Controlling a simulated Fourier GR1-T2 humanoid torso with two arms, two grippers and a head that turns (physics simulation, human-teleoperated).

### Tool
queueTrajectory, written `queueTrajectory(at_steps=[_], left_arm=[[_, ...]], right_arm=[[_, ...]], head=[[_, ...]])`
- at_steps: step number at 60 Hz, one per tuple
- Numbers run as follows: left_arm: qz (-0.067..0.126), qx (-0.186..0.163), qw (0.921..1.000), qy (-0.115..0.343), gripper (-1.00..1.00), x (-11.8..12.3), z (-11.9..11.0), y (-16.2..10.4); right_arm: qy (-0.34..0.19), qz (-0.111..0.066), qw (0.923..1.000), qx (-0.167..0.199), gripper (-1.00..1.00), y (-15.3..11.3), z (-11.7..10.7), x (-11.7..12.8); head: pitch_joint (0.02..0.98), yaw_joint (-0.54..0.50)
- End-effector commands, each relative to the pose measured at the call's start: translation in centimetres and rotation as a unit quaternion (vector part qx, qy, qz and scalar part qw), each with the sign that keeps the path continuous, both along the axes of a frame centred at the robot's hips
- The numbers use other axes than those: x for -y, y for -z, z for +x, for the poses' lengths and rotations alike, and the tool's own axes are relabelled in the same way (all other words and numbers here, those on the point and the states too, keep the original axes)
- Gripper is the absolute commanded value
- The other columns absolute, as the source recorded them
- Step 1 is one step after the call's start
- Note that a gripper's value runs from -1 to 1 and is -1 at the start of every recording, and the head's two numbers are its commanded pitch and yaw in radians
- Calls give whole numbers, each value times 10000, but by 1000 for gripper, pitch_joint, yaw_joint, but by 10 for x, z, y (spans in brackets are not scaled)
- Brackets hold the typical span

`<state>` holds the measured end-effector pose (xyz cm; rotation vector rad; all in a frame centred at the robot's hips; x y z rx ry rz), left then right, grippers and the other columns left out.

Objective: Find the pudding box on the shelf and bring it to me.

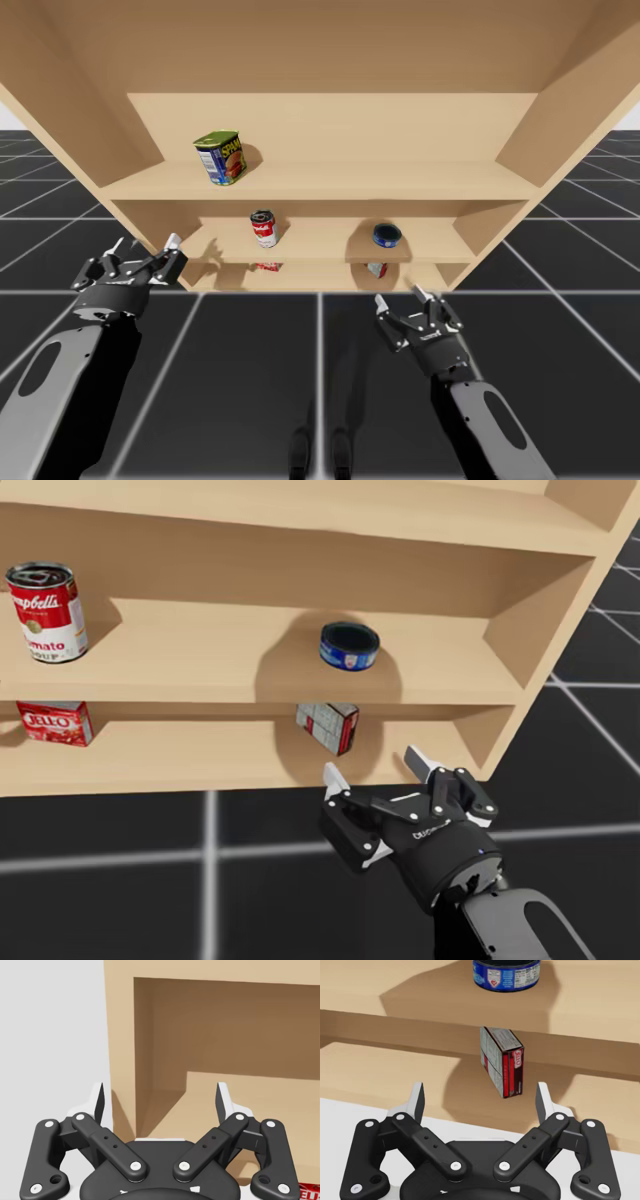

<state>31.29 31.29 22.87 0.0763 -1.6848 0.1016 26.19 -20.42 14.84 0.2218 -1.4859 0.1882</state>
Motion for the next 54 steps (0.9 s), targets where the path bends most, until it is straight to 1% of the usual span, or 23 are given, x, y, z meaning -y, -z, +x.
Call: queueTrajectory(at_steps=[1,2,4,6,10,13,16,18,20,23,26,29,30,32,34,37,39,41,44,47,50,52,54], left_arm=[[10,10,10000,-18,-1000,-2,1,0],[14,15,10000,-28,-1000,-2,1,0],[13,14,10000,-30,-1000,-2,1,0],[15,13,10000,-33,-1000,-2,1,0],[19,16,10000,-31,-1000,-2,1,0],[18,15,10000,-31,-1000,-3,1,0],[18,18,10000,-32,-1000,-3,1,0],[15,17,10000,-32,-1000,-3,1,0],[16,18,10000,-33,-1000,-3,1,0],[17,20,10000,-32,-1000,-3,1,0],[17,21,10000,-33,-1000,-3,1,0],[9,21,10000,-30,-1000,-3,1,0],[11,21,10000,-34,-1000,-3,1,0],[9,17,10000,-33,-1000,-3,1,0],[8,11,10000,-32,-1000,-3,2,0],[9,8,10000,-36,-1000,-3,2,0],[9,11,10000,-37,-1000,-3,2,0],[6,12,10000,-38,-1000,-3,2,0],[2,12,10000,-40,-1000,-3,2,-1],[0,12,10000,-38,-1000,-3,1,-1],[1,11,10000,-33,-1000,-3,1,-1],[4,10,10000,-30,-1000,-3,2,-1],[5,8,10000,-28,-1000,-3,2,0]], right_arm=[[70,-210,9996,-183,-1000,19,28,-2],[104,-227,9996,-163,-1000,20,34,-2],[130,-216,9995,-188,-1000,21,40,-2],[170,-293,9993,-179,-1000,21,46,-2],[207,-326,9990,-218,-1000,23,59,-2],[255,-401,9986,-244,-1000,25,70,-2],[271,-335,9986,-306,-1000,26,78,-2],[276,-379,9983,-336,-1000,28,86,-4],[269,-306,9985,-369,-1000,28,88,-4],[271,-441,9980,-376,-1000,29,96,-7],[220,-457,9978,-431,-1000,30,103,-9],[225,-533,9974,-430,-1000,31,110,-12],[200,-514,9973,-475,-1000,33,112,-14],[169,-480,9973,-521,-1000,34,116,-15],[176,-528,9971,-514,-1000,35,119,-17],[137,-512,9970,-571,-1000,37,123,-20],[111,-578,9967,-561,-1000,39,127,-22],[116,-578,9967,-560,-1000,39,129,-23],[132,-638,9963,-561,-1000,41,133,-24],[157,-631,9962,-573,-1000,43,135,-23],[232,-717,9955,-573,-1000,45,138,-22],[200,-718,9955,-579,-1000,46,138,-22],[234,-799,9948,-589,-1000,47,139,-22]], head=[[725,-216],[725,-213],[726,-211],[727,-211],[730,-210],[731,-210],[731,-209],[731,-207],[731,-207],[731,-204],[733,-204],[734,-204],[734,-203],[733,-202],[734,-201],[734,-199],[736,-198],[737,-197],[736,-196],[736,-194],[736,-193],[736,-193],[736,-193]])
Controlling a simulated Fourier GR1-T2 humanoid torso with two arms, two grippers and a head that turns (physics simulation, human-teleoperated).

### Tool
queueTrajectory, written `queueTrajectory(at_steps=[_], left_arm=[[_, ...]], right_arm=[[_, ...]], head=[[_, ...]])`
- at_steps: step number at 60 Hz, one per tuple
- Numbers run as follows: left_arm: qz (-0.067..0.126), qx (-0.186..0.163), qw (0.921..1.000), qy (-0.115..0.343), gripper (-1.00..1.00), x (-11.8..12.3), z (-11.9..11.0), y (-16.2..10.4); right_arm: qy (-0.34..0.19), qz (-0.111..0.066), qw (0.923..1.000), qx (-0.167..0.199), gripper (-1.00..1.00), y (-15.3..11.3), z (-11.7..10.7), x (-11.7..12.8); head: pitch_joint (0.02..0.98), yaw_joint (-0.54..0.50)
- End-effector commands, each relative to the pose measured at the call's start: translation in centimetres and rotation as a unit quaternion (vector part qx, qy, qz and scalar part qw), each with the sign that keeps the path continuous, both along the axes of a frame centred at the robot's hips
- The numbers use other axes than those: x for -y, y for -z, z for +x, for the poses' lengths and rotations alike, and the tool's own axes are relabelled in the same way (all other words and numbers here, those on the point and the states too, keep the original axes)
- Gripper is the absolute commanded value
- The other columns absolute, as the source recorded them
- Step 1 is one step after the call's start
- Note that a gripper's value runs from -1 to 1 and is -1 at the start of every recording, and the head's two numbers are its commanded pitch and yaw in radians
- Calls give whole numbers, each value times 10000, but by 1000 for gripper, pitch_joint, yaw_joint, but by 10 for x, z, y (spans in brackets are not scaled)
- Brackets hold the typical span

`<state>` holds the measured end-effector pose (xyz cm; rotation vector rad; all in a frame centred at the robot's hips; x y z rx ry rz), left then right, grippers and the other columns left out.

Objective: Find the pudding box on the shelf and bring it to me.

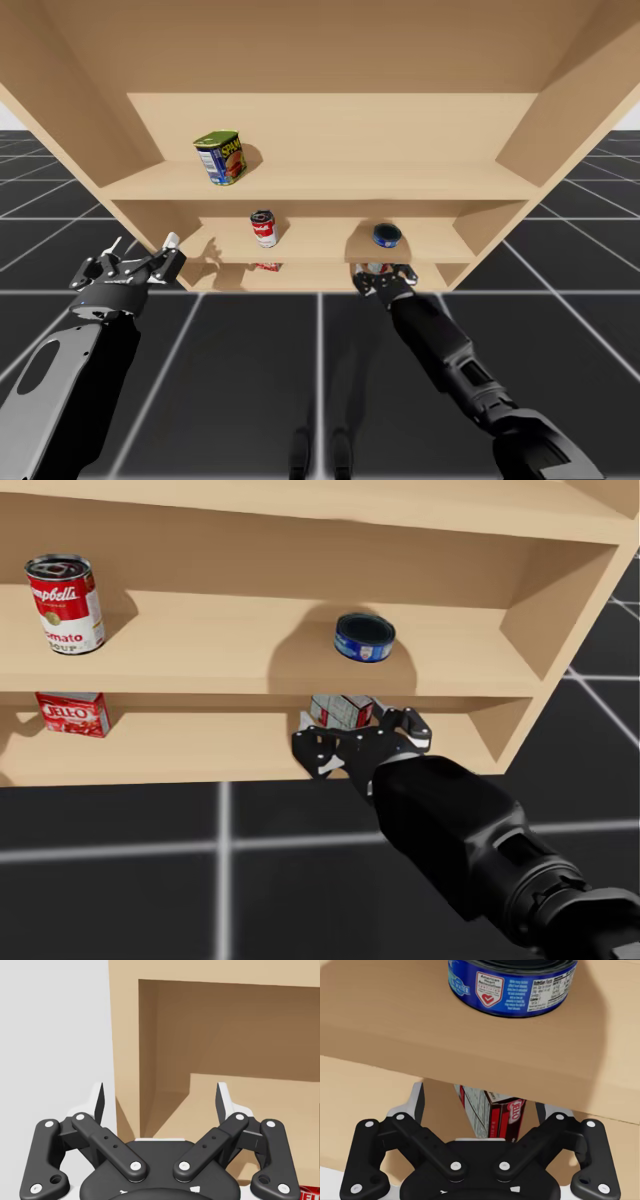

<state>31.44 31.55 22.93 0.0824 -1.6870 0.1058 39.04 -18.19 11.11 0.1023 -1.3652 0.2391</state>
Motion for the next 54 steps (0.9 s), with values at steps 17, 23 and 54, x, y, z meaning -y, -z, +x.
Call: queueTrajectory(at_steps=[17,23,54], left_arm=[[-1,-6,10000,8,-1000,0,0,1],[4,-5,10000,12,-1000,0,1,1],[44,-12,10000,59,-1000,5,2,2]], right_arm=[[55,-119,9999,-32,1000,8,4,10],[15,-160,9999,39,1000,1,-6,12],[-211,-162,9990,362,1000,-34,-117,39]], head=[[733,-199],[730,-202],[738,-233]])
